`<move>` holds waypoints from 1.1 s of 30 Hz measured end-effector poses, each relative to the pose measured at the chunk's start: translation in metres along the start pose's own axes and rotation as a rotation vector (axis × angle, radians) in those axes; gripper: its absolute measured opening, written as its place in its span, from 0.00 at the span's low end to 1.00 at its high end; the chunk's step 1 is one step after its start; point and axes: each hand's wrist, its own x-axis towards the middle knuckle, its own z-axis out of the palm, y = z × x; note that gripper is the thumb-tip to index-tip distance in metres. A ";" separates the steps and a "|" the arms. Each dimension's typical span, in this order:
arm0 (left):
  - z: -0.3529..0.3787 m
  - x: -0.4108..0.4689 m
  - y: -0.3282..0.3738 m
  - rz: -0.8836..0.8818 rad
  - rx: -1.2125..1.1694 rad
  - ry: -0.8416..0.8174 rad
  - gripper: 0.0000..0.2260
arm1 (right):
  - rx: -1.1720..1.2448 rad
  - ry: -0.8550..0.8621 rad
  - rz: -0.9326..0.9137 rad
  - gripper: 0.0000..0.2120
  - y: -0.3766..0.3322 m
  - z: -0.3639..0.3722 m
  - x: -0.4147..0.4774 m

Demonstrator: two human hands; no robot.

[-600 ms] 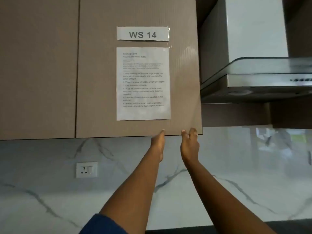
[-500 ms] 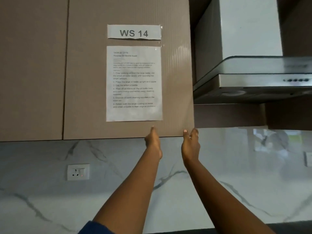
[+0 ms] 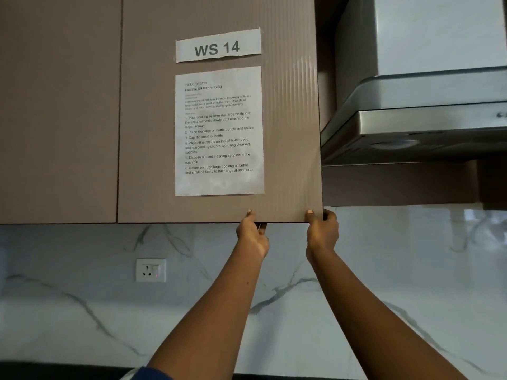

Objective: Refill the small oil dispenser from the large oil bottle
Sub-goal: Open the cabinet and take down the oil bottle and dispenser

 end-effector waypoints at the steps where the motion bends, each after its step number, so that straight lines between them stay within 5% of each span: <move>1: 0.000 -0.003 0.000 0.004 0.017 0.001 0.14 | 0.029 0.009 0.007 0.17 -0.001 -0.003 -0.002; 7: 0.005 -0.034 0.015 0.076 0.266 0.015 0.16 | 0.237 -0.007 0.061 0.12 -0.014 -0.015 -0.024; 13: 0.022 -0.082 0.046 0.246 0.717 0.104 0.36 | 0.278 0.074 -0.038 0.13 -0.033 -0.020 -0.085; 16: 0.029 -0.119 0.057 0.390 0.981 0.047 0.36 | 0.299 0.110 -0.119 0.14 -0.043 -0.020 -0.125; 24: 0.010 -0.205 0.098 0.602 1.090 0.070 0.34 | 0.277 0.124 -0.361 0.17 -0.073 -0.008 -0.250; 28: -0.022 -0.252 0.142 0.653 1.155 0.067 0.44 | 0.282 0.111 -0.468 0.17 -0.083 0.010 -0.311; 33: -0.058 -0.305 0.202 0.777 1.224 -0.002 0.27 | 0.241 0.055 -0.701 0.16 -0.092 0.036 -0.369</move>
